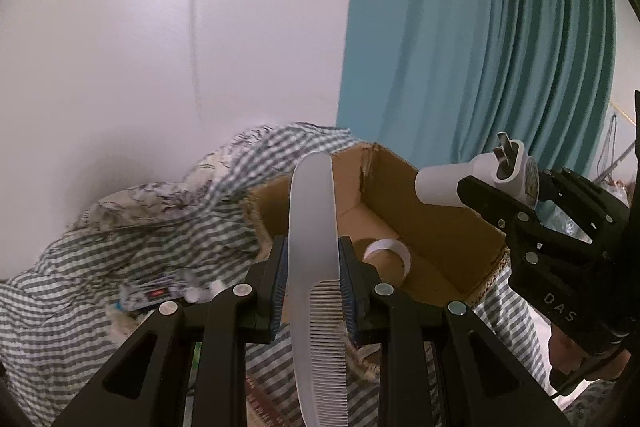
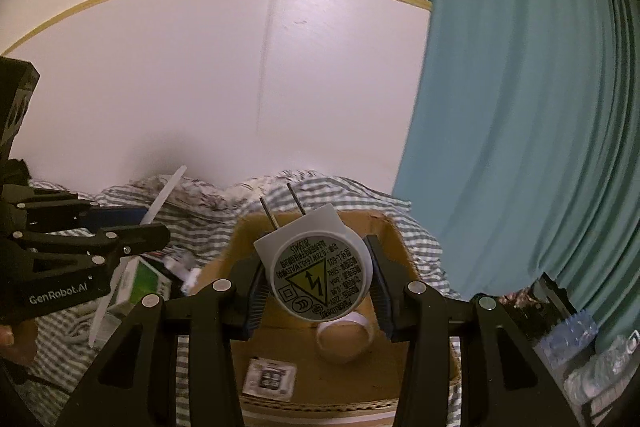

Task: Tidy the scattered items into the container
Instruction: 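Carry the comb and plug adapter into the cardboard box and release both, then withdraw both tools from the box toward the remaining items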

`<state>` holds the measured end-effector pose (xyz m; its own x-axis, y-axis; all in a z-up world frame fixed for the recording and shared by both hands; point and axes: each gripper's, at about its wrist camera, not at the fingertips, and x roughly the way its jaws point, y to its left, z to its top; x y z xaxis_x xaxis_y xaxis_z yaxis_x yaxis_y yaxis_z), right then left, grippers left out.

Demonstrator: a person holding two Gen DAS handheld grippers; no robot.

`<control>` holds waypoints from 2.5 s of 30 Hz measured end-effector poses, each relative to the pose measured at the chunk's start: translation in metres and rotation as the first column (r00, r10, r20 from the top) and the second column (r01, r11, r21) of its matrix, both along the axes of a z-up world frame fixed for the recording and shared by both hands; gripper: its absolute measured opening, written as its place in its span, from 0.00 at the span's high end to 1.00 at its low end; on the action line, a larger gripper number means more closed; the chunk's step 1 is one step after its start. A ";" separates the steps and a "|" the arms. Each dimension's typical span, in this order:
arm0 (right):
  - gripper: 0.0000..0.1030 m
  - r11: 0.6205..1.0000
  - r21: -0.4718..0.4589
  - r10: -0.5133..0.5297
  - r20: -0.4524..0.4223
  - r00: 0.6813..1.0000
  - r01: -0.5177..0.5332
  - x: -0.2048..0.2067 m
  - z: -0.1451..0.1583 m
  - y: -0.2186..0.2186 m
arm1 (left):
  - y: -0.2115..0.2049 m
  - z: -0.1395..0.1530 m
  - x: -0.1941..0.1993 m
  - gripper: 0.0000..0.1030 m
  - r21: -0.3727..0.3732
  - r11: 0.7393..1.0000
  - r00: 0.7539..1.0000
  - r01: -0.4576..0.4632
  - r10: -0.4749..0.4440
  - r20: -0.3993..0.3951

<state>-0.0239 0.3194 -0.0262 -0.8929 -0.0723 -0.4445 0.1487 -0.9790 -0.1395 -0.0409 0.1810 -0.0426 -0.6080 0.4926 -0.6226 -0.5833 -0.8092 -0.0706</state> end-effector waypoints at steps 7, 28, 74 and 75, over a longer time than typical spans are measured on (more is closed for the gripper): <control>0.58 0.999 0.003 -0.048 0.039 0.998 0.048 -0.022 -0.014 0.024 | 0.033 -0.032 -0.019 0.76 -0.020 0.999 0.999 0.028 -0.027 0.038; 0.58 0.995 0.032 -0.103 0.199 0.974 0.098 -0.076 -0.064 0.052 | 0.081 -0.094 -0.060 0.75 -0.045 0.996 0.982 0.083 -0.074 0.173; 0.00 0.996 0.038 -0.071 -0.120 0.990 0.076 0.031 0.074 -0.054 | -0.129 0.079 0.045 0.00 0.111 0.954 0.920 -0.277 0.297 -0.257; 0.00 0.997 0.040 -0.063 -0.120 0.991 0.069 0.032 0.074 -0.058 | -0.135 0.079 0.046 0.00 0.109 0.952 0.919 -0.285 0.304 -0.253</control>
